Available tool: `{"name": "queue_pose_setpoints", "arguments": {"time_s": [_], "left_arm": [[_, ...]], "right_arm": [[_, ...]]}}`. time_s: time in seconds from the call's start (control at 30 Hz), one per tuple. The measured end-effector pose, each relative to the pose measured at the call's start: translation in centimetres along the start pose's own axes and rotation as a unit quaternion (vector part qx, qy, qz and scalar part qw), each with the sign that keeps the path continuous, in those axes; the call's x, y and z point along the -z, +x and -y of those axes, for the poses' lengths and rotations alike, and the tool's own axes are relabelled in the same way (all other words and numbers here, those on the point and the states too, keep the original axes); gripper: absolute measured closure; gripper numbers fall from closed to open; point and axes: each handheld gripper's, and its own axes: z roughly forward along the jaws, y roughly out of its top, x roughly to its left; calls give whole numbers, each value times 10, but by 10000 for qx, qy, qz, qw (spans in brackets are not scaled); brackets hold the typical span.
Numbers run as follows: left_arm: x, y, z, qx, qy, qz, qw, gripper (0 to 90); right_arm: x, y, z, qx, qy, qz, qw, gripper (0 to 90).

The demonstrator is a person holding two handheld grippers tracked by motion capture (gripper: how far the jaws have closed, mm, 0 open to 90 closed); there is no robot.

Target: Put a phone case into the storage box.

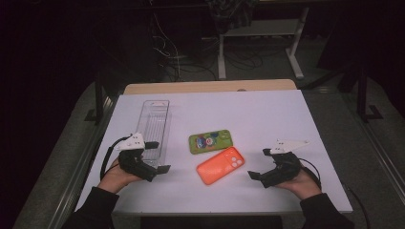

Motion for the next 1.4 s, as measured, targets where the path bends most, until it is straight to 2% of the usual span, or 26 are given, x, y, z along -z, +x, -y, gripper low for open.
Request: {"name": "queue_pose_setpoints", "arguments": {"time_s": [0.23,0.33,0.4,0.5,0.6,0.67,0.73,0.77,0.8,0.87,0.93,1.0,1.03,1.07,1.13,1.2,1.37,1.4], "left_arm": [[-5,0,-9,35,3,99,9999,55],[-10,-3,-16,104,13,116,9999,141],[-15,-4,-19,171,29,167,9997,154],[-24,-6,-24,174,96,157,9997,224],[-35,-10,-30,223,168,95,9996,353],[-39,-12,-32,257,211,54,9994,372],[-43,-14,-34,256,219,63,9994,449],[-45,-15,-35,283,190,76,9994,449],[-46,-15,-37,275,203,82,9994,495],[-51,-17,-38,275,179,97,9994,523],[-57,-19,-40,337,221,83,9992,587],[-62,-19,-41,343,314,50,9989,689],[-65,-20,-41,399,341,79,9986,689],[-67,-21,-41,435,374,67,9983,777],[-74,-22,-42,445,417,82,9981,805],[-80,-24,-43,413,505,52,9979,896],[-95,-28,-42,327,654,-114,9973,898],[-98,-30,-41,364,685,-141,9969,898]], "right_arm": [[-1,-1,-1,-11,-14,-57,10000,0],[-2,-3,0,-50,27,-79,10000,0],[-2,-3,0,-62,19,-75,10000,0],[-1,-3,-2,-36,-24,-86,10000,0],[-2,-2,-3,0,-13,-96,10000,0],[-2,-2,-3,-1,-7,-102,9999,0],[-3,-2,-3,1,16,-119,9999,0],[-3,-2,-3,1,16,-119,9999,0],[-3,-1,-3,9,1,-123,9999,0],[-3,-1,-4,-3,-5,-126,9999,0],[-4,-2,-4,10,-21,-126,9999,0],[-4,-2,-3,30,21,-130,9999,0],[-4,-2,-3,30,21,-130,9999,0],[-3,-2,-3,22,24,-140,9999,0],[-3,-1,-3,23,19,-143,9999,0],[-3,-1,-3,3,23,-153,9999,0],[-3,-2,-3,9,9,-154,9999,0],[-2,-2,-3,-3,9,-160,9999,0]]}}
